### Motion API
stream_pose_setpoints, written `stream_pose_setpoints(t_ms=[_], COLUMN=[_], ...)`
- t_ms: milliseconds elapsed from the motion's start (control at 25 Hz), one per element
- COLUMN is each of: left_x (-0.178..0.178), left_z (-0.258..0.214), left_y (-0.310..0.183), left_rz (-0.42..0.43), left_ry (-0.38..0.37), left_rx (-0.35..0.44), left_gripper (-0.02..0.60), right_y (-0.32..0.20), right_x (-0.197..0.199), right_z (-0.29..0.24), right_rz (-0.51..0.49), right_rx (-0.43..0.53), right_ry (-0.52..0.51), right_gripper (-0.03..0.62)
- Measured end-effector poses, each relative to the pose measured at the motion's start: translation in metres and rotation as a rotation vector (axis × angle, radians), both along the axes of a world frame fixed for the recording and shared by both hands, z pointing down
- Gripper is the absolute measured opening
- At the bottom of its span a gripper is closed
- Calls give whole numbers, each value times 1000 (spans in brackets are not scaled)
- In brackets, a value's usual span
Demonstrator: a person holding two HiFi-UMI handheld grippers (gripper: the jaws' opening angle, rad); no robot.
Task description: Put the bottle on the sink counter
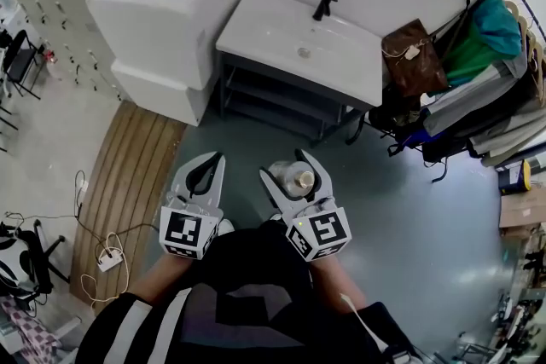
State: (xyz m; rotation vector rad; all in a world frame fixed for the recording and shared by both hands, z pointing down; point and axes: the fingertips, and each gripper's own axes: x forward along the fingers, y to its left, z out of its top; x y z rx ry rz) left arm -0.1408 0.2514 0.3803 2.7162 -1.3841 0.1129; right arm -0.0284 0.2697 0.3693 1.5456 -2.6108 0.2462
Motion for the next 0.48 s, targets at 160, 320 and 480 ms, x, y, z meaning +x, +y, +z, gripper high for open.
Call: stream_pose_setpoints(t_ms=[160, 320, 480], left_x=[1, 4, 8], left_z=[0, 4, 10], left_y=[-12, -28, -48], left_rz=[-4, -16, -38], left_ry=[1, -3, -18], left_rx=[-3, -5, -16], left_gripper=[2, 2, 2], right_y=[-13, -35, -61], right_x=[-2, 4, 7], right_z=[1, 7, 12], right_rz=[-9, -11, -36], right_rx=[-2, -8, -9], right_ry=[11, 2, -3], right_gripper=[342, 342, 342])
